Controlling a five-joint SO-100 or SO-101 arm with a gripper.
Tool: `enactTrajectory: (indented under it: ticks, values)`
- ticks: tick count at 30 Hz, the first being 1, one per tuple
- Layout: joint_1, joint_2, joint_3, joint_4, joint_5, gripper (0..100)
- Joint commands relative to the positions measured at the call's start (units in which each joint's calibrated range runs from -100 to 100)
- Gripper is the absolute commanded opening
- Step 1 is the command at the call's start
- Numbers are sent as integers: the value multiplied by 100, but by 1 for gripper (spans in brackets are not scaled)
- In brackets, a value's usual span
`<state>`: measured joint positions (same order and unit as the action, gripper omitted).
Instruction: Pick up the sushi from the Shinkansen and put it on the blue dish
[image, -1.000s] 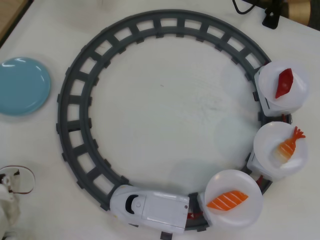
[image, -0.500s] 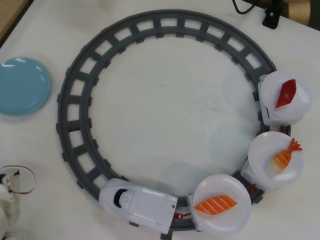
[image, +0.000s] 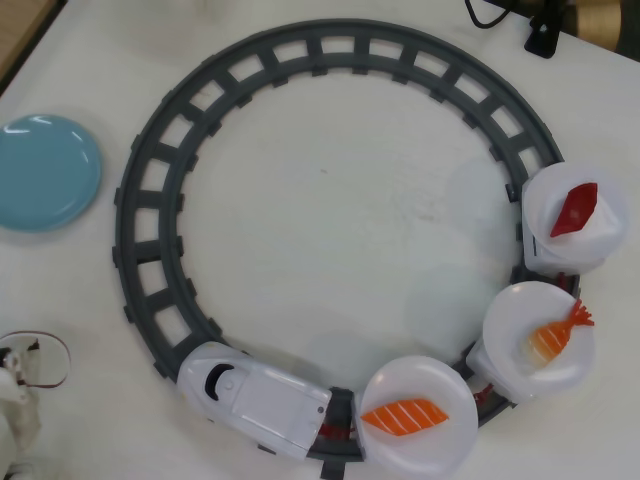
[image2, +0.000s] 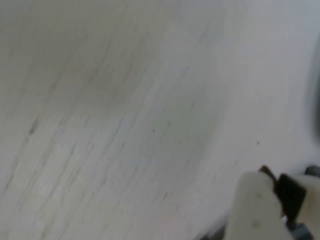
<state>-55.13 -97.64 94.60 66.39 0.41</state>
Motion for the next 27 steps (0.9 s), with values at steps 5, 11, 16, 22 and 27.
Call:
enactTrajectory:
  ticks: [5, 11, 16, 22, 27]
  values:
    - [38, -21, -506, -19, 37, 3]
    - [46, 13, -1300, 304, 194, 5]
    - [46, 13, -1399, 321, 309, 9]
    - [46, 104, -2120, 474, 335, 9]
    - [46, 1390, -2968, 567, 351, 9]
